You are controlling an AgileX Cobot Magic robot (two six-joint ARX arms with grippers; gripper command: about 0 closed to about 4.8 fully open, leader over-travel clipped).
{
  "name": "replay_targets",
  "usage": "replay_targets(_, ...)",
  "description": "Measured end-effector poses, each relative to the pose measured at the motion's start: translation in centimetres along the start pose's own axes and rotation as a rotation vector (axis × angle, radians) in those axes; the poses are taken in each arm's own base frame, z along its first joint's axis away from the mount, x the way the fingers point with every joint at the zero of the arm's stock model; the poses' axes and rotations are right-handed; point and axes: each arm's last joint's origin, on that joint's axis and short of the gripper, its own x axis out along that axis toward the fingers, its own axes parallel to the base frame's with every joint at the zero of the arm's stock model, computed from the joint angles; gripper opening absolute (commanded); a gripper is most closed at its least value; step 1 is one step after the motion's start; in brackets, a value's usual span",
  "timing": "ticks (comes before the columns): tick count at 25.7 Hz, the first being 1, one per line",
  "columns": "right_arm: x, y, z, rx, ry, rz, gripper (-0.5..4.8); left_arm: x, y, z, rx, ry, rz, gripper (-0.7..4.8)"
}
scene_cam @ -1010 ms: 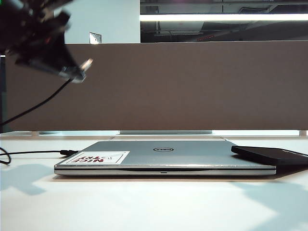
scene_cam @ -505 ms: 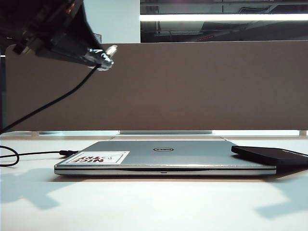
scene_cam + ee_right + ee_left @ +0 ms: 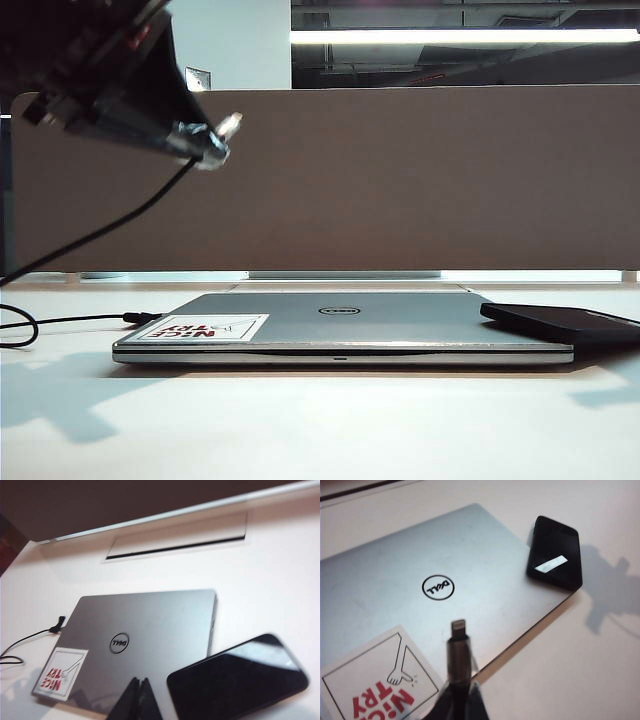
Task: Pick up the charging cable and the phone, plug the charging cable into the charging port on the phone, and finally place them back on the table.
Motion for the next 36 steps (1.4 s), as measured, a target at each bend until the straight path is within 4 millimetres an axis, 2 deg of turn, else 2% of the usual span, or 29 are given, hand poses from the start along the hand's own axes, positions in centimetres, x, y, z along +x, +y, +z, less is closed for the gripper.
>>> replay_targets(3, 1.7, -1.4, -2.2, 0.111, 0.082, 0.04, -0.06, 0.2, 0.1, -0.9, -0.002, 0.027, 0.004, -0.06)
replay_targets(7, 3.3, -2.6, -4.8, 0.252, 0.09, 0.096, -0.06, 1.0, 0.3, -1.6, 0.028, 0.061, 0.011, -0.06)
replay_targets(11, 3.9, -3.2, -6.2, 0.33, 0.1, 0.091, -0.06, 2.1, 0.5, -2.1, 0.029, 0.104, 0.015, -0.06)
replay_targets(15, 4.0, -3.4, -6.6, 0.343, 0.111, 0.083, -0.04, 2.3, 0.5, -2.2, 0.029, 0.105, 0.015, -0.06)
replay_targets(16, 4.0, -3.4, -6.6, 0.345, 0.11, 0.076, 0.73, 2.3, 0.5, -2.2, 0.029, 0.103, 0.015, -0.06)
replay_targets(17, 4.0, -3.5, -6.7, 0.351, 0.114, 0.051, 1.83, 2.3, 0.5, -2.1, 0.03, 0.1, 0.015, -0.06)
replay_targets(18, 4.0, -3.6, -6.8, 0.353, 0.116, 0.03, 3.39, 2.3, 0.5, -2.1, 0.03, 0.099, 0.015, -0.06)
replay_targets(19, 4.0, -3.7, -7.0, 0.361, 0.126, 0.006, 3.81, 2.3, 0.5, -2.1, 0.03, 0.099, 0.015, -0.06)
replay_targets(26, 4.4, -4.2, -7.5, 0.382, 0.156, -0.067, 3.79, 2.3, 0.5, -2.1, 0.03, 0.098, 0.015, -0.06)
replay_targets(36, 6.7, -7.2, -8.1, 0.531, 0.255, -0.115, 3.77, 2.3, 0.5, -2.1, 0.03, 0.098, 0.015, -0.06)
